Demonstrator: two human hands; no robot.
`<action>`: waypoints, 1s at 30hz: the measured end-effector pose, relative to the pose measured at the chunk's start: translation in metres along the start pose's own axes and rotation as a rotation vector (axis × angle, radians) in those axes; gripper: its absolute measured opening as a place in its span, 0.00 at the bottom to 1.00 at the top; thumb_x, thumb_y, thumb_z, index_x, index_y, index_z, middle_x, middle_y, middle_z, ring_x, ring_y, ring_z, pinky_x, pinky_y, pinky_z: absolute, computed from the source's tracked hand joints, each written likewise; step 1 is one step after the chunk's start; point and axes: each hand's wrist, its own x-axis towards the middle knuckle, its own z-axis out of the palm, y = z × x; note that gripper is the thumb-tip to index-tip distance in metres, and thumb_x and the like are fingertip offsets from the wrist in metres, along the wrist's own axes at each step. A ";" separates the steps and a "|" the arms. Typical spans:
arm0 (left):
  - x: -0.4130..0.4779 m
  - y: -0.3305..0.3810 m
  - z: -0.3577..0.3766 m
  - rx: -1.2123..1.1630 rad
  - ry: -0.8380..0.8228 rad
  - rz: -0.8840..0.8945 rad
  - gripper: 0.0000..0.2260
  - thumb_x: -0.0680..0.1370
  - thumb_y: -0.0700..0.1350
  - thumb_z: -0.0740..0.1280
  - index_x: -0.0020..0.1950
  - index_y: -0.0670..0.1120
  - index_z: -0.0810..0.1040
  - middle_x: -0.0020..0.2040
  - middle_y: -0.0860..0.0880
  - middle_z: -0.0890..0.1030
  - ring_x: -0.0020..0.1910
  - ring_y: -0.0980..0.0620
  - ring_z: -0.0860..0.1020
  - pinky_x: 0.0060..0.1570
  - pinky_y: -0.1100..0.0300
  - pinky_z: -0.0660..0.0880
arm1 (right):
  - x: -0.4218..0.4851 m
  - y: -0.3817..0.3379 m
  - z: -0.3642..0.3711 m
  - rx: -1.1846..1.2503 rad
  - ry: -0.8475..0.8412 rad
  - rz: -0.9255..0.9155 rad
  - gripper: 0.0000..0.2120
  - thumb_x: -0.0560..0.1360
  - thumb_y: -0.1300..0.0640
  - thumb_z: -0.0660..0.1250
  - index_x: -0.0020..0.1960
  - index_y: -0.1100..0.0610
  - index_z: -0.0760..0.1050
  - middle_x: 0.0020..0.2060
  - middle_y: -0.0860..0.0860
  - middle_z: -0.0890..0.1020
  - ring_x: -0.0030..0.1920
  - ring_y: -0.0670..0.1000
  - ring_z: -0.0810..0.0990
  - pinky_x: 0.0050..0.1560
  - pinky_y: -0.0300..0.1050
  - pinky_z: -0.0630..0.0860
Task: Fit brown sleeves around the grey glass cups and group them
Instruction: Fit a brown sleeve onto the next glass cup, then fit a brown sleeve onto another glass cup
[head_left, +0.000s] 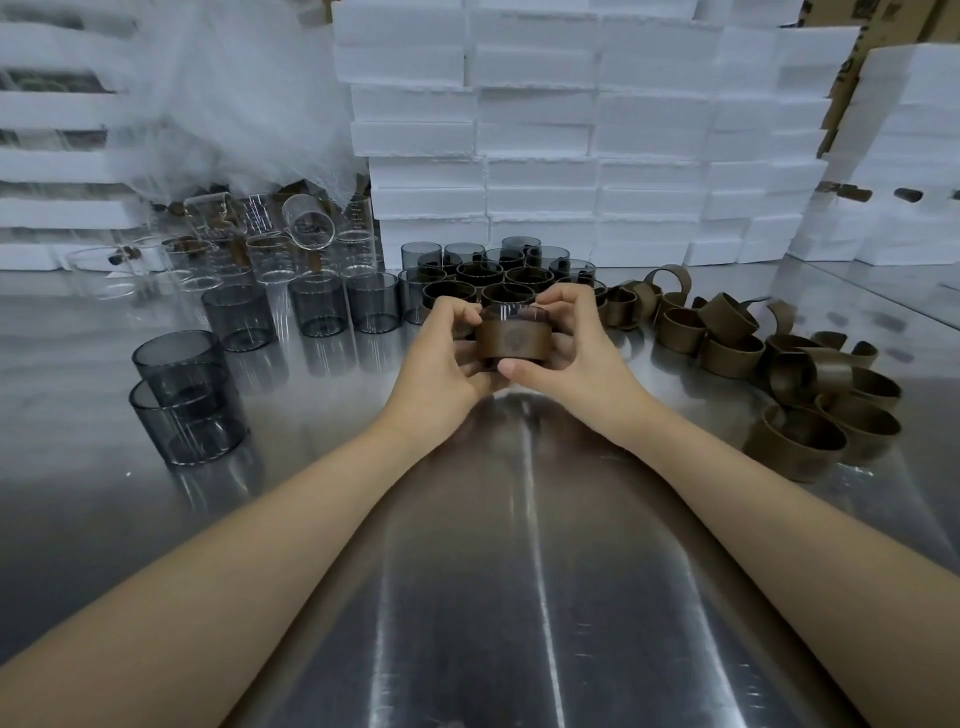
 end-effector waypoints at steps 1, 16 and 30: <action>0.001 -0.001 -0.002 0.127 0.019 0.013 0.21 0.70 0.24 0.68 0.53 0.46 0.68 0.59 0.47 0.72 0.52 0.53 0.79 0.53 0.56 0.79 | 0.000 0.000 0.000 -0.089 0.026 -0.009 0.28 0.67 0.59 0.77 0.57 0.46 0.65 0.57 0.50 0.73 0.60 0.49 0.76 0.60 0.46 0.75; 0.006 0.006 -0.064 1.784 0.117 -0.639 0.25 0.81 0.51 0.57 0.77 0.45 0.59 0.79 0.40 0.37 0.76 0.33 0.34 0.66 0.24 0.42 | 0.004 0.003 -0.016 -0.690 0.267 0.176 0.13 0.68 0.61 0.71 0.48 0.55 0.69 0.58 0.50 0.64 0.57 0.55 0.71 0.56 0.52 0.74; -0.006 0.014 -0.037 1.715 0.029 -0.343 0.27 0.80 0.46 0.60 0.78 0.45 0.55 0.79 0.43 0.37 0.74 0.43 0.56 0.61 0.51 0.65 | 0.008 0.004 -0.024 -0.647 0.434 0.264 0.20 0.72 0.63 0.66 0.62 0.59 0.68 0.60 0.57 0.63 0.62 0.58 0.67 0.60 0.41 0.66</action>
